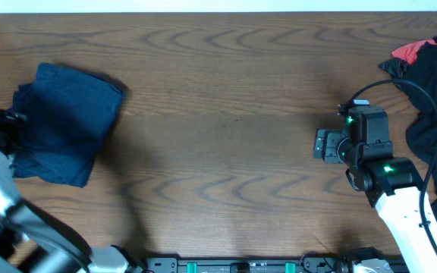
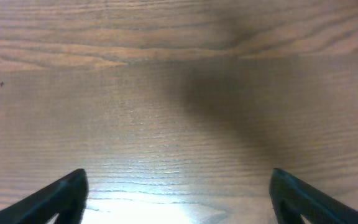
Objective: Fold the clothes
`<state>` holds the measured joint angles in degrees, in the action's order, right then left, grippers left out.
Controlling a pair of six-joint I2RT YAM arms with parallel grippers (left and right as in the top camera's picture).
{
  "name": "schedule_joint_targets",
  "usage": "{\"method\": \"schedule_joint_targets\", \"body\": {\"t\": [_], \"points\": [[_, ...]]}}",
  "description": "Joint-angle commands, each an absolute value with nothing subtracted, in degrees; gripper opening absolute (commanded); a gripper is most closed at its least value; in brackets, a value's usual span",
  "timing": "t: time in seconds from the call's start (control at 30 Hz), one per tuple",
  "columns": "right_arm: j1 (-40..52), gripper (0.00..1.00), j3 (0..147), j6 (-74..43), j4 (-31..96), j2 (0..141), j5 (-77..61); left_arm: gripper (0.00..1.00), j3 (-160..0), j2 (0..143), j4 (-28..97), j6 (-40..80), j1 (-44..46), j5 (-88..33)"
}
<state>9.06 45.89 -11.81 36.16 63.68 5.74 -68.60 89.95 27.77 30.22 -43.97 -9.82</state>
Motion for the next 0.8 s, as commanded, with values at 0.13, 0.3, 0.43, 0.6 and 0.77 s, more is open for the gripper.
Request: {"method": "schedule_joint_targets", "body": {"t": [0.13,0.3,0.43,0.6,0.77], "points": [[8.5,0.99,45.7,-12.5,31.8,63.7,3.6,0.98,-68.5,82.3,27.8,23.8,-32.4,-14.5],[8.5,0.96,45.7,-12.8,25.9,63.7,3.6,0.98,-68.5,82.8,29.4,15.9,-18.6,-14.4],[8.5,0.97,45.7,-12.8,20.0,63.7,3.6,0.98,-68.5,83.5,32.8,14.5,-8.1,-11.4],[8.5,0.99,45.7,-12.8,15.6,63.7,3.6,0.98,-68.5,83.7,39.8,10.8,2.6,-7.7],[8.5,0.95,45.7,-13.1,19.4,63.6,3.6,0.98,-68.5,83.5,51.5,10.1,8.7,-4.4]]}}
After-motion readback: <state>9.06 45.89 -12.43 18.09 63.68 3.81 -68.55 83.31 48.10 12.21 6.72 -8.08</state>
